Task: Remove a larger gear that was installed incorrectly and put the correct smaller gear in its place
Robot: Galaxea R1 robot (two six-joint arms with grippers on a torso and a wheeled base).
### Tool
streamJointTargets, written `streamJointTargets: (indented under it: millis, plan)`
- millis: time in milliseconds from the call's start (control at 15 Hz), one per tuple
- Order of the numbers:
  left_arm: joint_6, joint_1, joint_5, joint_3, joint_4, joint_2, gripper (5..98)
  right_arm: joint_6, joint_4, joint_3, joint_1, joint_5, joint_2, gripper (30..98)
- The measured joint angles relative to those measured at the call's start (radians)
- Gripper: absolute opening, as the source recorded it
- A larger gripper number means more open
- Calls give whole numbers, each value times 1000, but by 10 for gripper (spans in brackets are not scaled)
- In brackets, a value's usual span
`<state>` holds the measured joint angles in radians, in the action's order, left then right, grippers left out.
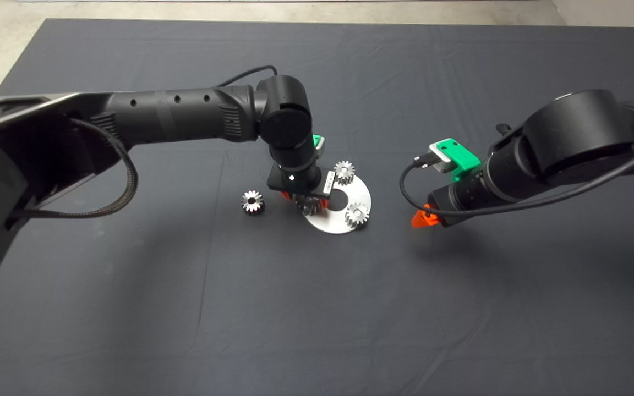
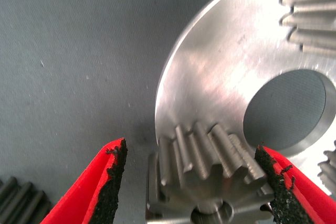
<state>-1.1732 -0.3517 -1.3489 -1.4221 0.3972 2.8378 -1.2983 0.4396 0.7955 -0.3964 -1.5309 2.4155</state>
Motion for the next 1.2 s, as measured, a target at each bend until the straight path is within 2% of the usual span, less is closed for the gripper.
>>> streamJointTargets:
  millis: [133, 533, 733, 933, 1133, 1200]
  plan:
    - [-1, 0, 0, -1, 3, 6, 561, 0, 0, 0, 0, 0, 0, 970]
    - [1, 0, -2, -1, 3, 5, 516, 0, 0, 0, 0, 0, 0, 970]
    - [0, 0, -35, 2, 4, 10, 516, 0, 0, 0, 0, 0, 0, 970]
    - [0, 0, -42, 3, -4, 10, 517, 0, 0, 0, 0, 0, 0, 970]
    - [-6, -2, -78, 4, -16, 10, 500, 0, 0, 0, 0, 0, 0, 970]
    - [-5, -3, -83, 4, -16, 10, 496, 0, 0, 0, 0, 0, 0, 970]
